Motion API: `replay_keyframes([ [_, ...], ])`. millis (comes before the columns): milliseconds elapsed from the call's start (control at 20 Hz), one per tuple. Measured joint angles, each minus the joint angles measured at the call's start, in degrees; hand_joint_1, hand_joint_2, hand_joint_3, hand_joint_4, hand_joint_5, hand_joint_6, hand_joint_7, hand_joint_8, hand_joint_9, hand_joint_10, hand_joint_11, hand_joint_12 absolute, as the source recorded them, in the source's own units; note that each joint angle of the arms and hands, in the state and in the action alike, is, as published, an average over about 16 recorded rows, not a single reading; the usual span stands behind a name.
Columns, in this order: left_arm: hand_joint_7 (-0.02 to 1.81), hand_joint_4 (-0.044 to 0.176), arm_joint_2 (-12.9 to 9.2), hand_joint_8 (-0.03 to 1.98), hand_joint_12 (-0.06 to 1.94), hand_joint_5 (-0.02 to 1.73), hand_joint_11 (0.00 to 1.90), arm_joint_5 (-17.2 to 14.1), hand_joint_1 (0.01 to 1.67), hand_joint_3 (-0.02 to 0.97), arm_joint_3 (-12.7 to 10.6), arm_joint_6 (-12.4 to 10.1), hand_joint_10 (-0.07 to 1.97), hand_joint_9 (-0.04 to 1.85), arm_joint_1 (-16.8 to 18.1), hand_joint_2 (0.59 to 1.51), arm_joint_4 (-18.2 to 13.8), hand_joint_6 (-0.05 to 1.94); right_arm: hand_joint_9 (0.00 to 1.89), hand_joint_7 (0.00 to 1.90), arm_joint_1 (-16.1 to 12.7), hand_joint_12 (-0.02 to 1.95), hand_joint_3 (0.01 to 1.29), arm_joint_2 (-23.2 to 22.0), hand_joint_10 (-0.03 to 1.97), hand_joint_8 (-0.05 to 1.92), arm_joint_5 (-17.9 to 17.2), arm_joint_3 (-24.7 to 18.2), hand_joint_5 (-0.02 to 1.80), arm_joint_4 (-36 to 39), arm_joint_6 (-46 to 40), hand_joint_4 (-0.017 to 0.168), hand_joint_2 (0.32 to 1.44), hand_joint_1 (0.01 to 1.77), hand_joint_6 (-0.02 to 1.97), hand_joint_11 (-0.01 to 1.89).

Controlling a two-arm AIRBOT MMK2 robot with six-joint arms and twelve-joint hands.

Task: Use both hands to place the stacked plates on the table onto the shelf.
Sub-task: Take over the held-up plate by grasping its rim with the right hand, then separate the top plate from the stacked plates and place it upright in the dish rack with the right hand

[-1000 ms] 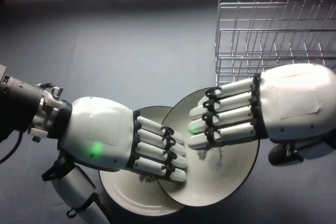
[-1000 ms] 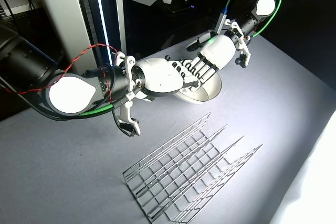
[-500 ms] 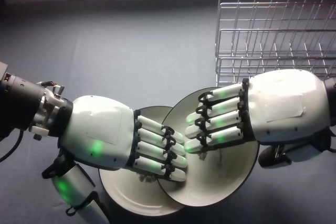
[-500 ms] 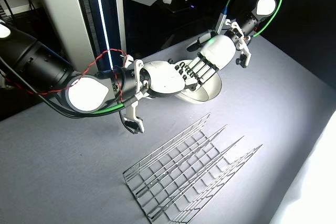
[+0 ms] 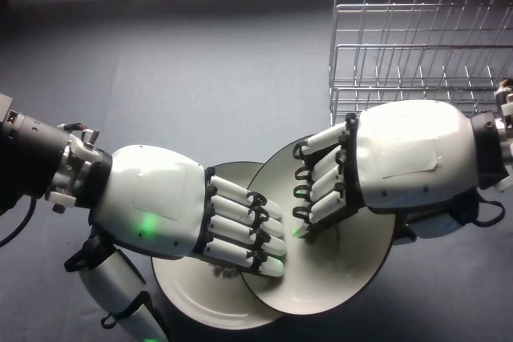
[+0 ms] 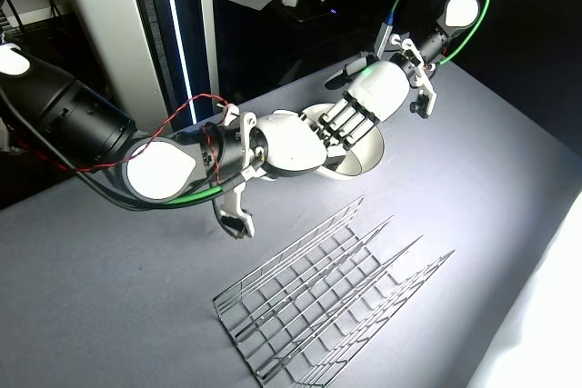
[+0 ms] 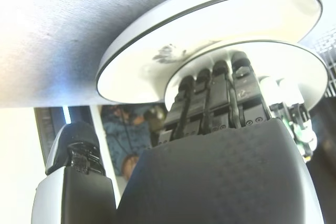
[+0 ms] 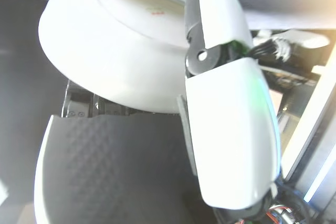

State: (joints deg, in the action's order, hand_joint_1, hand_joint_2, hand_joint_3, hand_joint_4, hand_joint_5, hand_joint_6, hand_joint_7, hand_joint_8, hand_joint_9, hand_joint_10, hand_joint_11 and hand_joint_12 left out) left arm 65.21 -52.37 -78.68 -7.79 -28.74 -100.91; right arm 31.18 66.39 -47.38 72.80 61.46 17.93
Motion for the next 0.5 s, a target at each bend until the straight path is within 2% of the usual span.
replay_keyframes([
  [350, -0.01, -0.004, -0.3, -0.02, -0.01, 0.0, 0.01, 0.2, 0.02, 0.012, 0.1, -0.3, 0.0, 0.01, 0.2, 1.115, 0.4, -0.01, 0.97, 0.84, -1.2, 1.13, 0.01, 0.7, 0.02, 0.37, -0.9, 0.1, 0.8, -0.4, 0.0, 0.005, 1.01, 1.21, 0.43, 0.68],
  [500, 0.0, -0.002, -1.0, -0.02, -0.01, 0.0, 0.01, 0.2, 0.02, 0.013, 0.2, -0.5, 0.0, 0.01, 0.5, 1.112, 0.8, -0.01, 1.02, 0.89, -1.8, 1.12, 0.01, 0.4, 0.13, 0.5, -1.4, 0.0, 0.84, -0.3, 0.0, 0.006, 0.99, 1.21, 0.58, 0.78],
])
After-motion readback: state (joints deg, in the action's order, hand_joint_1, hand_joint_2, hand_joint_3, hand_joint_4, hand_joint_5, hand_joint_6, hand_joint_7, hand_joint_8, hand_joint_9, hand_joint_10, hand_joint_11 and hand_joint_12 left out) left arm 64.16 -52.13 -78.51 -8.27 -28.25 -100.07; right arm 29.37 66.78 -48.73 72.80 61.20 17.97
